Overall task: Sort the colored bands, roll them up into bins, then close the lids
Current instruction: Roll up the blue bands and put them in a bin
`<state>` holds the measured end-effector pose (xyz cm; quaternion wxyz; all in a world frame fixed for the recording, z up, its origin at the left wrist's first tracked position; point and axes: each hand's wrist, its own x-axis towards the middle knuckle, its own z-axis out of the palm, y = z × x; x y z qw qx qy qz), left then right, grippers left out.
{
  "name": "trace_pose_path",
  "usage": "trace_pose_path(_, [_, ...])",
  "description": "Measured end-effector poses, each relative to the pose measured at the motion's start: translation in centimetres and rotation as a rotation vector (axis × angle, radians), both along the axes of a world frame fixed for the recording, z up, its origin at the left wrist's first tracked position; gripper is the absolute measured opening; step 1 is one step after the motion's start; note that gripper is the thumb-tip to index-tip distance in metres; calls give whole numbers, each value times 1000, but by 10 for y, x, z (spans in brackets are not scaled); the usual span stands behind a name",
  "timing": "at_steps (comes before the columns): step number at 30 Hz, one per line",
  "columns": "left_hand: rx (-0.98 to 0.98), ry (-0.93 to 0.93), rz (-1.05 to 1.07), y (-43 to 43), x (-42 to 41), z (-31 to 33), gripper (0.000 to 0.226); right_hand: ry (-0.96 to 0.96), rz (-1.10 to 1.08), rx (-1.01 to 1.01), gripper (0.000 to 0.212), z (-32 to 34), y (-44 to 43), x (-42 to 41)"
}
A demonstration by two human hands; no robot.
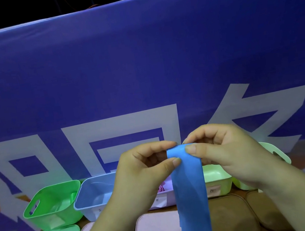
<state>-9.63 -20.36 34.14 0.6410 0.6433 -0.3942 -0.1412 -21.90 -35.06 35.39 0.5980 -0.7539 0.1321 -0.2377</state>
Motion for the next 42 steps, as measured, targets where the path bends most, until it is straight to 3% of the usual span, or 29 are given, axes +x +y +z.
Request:
trace_pose_path(8, [0,79,9,-2,-2,1,30,-92,-32,-193,31,-6,1,-2])
trace_pose_path(13, [2,140,15,-3,-3,1,29,-150,-54,-332,32,-8,3,0])
trace_pose_path(19, [-5,67,9,-1,-4,-2,34,-153,-87,-191,29,-10,3,2])
trace_pose_path(28, [0,-21,-39,3,-5,-5,44,-110,-73,-149,22,-1,4,-1])
trace_pose_path(42, [-68,-47,-49,5,-4,-5,34,-49,-55,-83,7,0,5,-2])
